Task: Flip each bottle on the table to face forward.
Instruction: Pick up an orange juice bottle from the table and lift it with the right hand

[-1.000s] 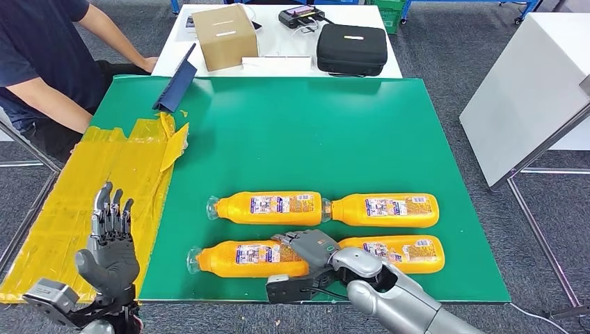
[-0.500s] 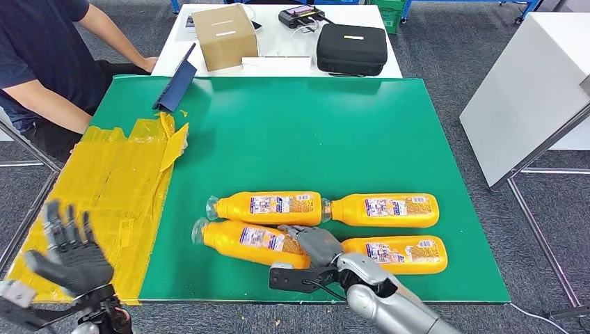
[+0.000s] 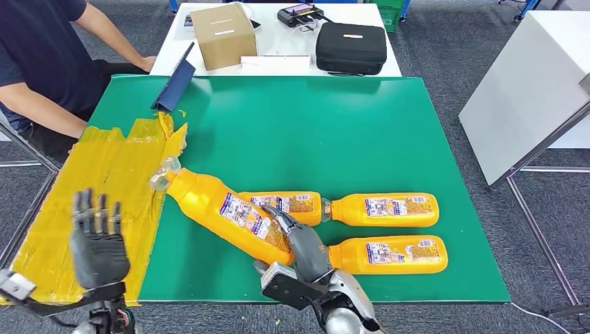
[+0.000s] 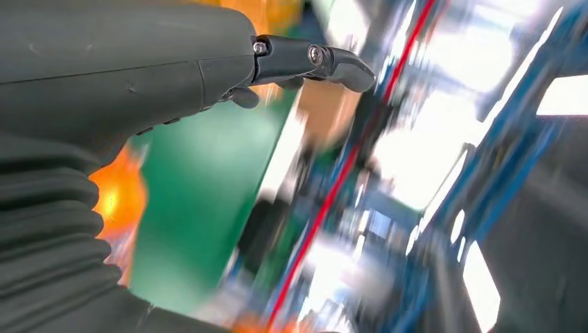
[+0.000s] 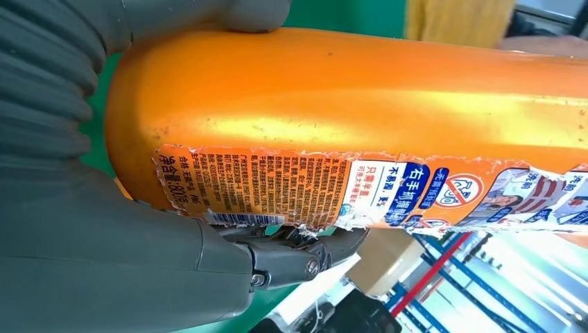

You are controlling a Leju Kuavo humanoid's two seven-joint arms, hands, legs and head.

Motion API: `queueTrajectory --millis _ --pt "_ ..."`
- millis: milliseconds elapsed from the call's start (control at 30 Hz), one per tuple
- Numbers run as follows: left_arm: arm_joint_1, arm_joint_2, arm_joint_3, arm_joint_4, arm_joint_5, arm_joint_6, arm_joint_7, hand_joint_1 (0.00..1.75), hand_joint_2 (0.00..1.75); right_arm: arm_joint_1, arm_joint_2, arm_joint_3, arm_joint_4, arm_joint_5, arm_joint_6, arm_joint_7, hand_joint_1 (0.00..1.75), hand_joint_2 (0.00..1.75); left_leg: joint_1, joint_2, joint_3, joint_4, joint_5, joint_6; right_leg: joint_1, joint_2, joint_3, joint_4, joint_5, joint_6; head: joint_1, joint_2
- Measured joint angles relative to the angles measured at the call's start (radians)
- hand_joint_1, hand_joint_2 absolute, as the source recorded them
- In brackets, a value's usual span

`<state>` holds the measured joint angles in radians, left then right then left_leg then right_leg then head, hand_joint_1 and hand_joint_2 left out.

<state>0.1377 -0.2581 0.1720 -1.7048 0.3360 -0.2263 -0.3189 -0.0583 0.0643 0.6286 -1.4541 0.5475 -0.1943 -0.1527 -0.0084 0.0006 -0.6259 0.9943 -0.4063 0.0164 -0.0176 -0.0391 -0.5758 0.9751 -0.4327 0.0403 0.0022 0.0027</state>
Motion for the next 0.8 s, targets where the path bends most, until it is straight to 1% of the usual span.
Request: queueTrajectory --millis 100,167,267,400,567,700,800 --pt "0.033 0.01 -0.082 -0.002 -0.002 -0.103 0.012 0.0 1.75 0.01 0.012 -0.005 -0.006 0.012 0.007 -0.009 1.75 1.75 0.0 0.0 0.0 0.0 0.0 0.0 0.0 0.0 0.0 0.0 0.0 0.0 0.0 0.0" --pt "0.057 0.018 -0.141 -0.009 -0.02 -0.137 0.004 0.0 1.75 0.016 0.02 -0.005 -0.006 0.025 0.011 -0.01 1.75 1.75 0.0 0.0 0.0 0.0 0.0 0.0 0.0 0.0 0.0 0.0 0.0 0.0 0.0 0.0" --pt "0.081 0.03 -0.213 -0.024 -0.037 -0.151 -0.007 0.0 1.75 0.025 0.029 -0.004 -0.006 0.038 0.015 -0.01 1.75 1.75 0.0 0.0 0.0 0.0 -0.001 0.0 0.0 0.0 0.0 0.0 0.0 0.0 0.0 0.0" --pt "0.1 0.046 -0.277 -0.043 -0.062 -0.145 -0.026 0.0 1.75 0.036 0.037 0.001 -0.006 0.058 0.017 -0.01 1.75 1.75 0.001 0.0 0.0 0.0 -0.001 -0.001 0.001 0.0 0.0 0.0 0.0 0.0 0.0 0.0" --pt "0.108 0.059 -0.312 -0.053 -0.07 -0.124 -0.039 0.0 1.75 0.043 0.049 0.025 -0.006 0.095 0.026 -0.009 1.75 1.75 0.001 0.0 0.0 0.0 -0.001 -0.001 0.001 0.0 0.0 0.0 0.0 0.0 0.0 0.0" --pt "0.114 0.064 -0.313 -0.054 -0.069 -0.109 -0.045 0.0 1.75 0.042 0.055 0.05 -0.006 0.14 0.029 -0.01 1.75 1.75 0.001 0.0 0.0 0.0 -0.001 -0.001 0.001 0.0 0.0 0.0 0.0 0.0 0.0 0.0" --pt "0.117 0.065 -0.305 -0.053 -0.068 -0.101 -0.045 0.0 1.75 0.04 0.055 0.093 -0.006 0.187 0.04 -0.022 1.75 1.75 0.001 0.0 0.0 0.0 -0.001 -0.001 0.001 0.0 0.0 0.0 0.0 0.0 0.0 0.0"
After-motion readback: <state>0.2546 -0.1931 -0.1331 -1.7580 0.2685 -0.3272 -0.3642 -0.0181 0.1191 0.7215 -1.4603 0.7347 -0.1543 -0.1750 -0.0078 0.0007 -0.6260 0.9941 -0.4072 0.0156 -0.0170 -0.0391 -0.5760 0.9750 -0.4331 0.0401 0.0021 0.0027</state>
